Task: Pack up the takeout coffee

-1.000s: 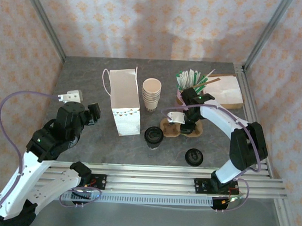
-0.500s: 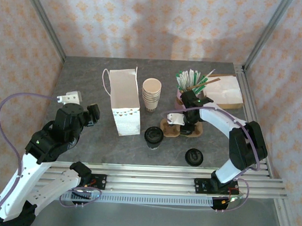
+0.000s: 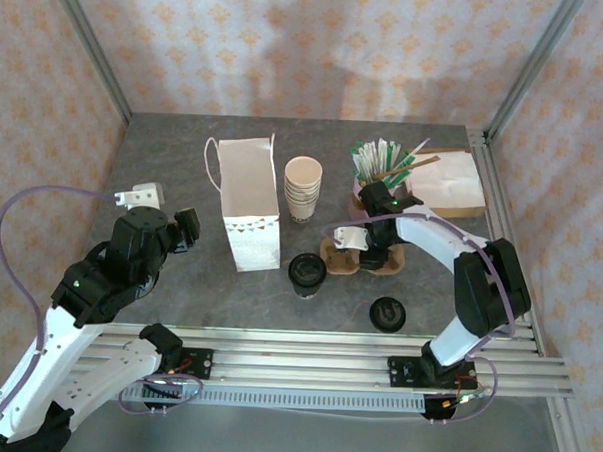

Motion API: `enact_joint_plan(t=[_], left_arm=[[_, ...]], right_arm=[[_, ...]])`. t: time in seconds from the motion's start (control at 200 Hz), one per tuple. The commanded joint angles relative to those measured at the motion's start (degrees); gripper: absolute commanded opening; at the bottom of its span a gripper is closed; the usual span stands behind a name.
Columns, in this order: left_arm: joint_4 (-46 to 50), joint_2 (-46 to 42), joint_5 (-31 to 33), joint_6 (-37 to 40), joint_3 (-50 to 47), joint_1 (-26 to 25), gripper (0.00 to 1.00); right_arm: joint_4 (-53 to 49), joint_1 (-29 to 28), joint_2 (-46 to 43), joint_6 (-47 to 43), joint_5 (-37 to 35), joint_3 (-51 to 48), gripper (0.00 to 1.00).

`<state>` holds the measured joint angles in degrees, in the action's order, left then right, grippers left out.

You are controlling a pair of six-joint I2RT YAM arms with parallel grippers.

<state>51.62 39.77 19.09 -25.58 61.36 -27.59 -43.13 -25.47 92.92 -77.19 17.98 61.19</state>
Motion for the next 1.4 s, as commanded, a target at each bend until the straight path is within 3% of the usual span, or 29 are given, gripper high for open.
enact_joint_plan(t=[0.0,0.28,0.49,1.126,1.391], left_arm=[[-0.8,-0.3,0.9,-0.4,-0.7,0.5,0.75],[-1.1,0.0,0.6,-0.8,-1.3,0.4,0.75],[-1.3,0.0,0.4,-0.9,-1.6,0.5,0.76],[-1.1,-0.2,0.6,-1.3,-2.0,0.5,0.75],[-0.9,-0.4,0.8,-1.4,-1.9,0.5,0.75]], right_arm=[[-0.7,-0.5,1.4,0.1,-0.4,1.4,0.50],[-0.7,-0.6,2.6,0.5,-1.0,2.5,0.54],[-0.8,-0.7,2.8,1.0,-0.5,3.6,0.46],[-2.2,-0.8,3.7,0.7,2.2,3.8,0.50],[-2.3,-0.8,4.2,0.8,1.6,4.2,0.41]])
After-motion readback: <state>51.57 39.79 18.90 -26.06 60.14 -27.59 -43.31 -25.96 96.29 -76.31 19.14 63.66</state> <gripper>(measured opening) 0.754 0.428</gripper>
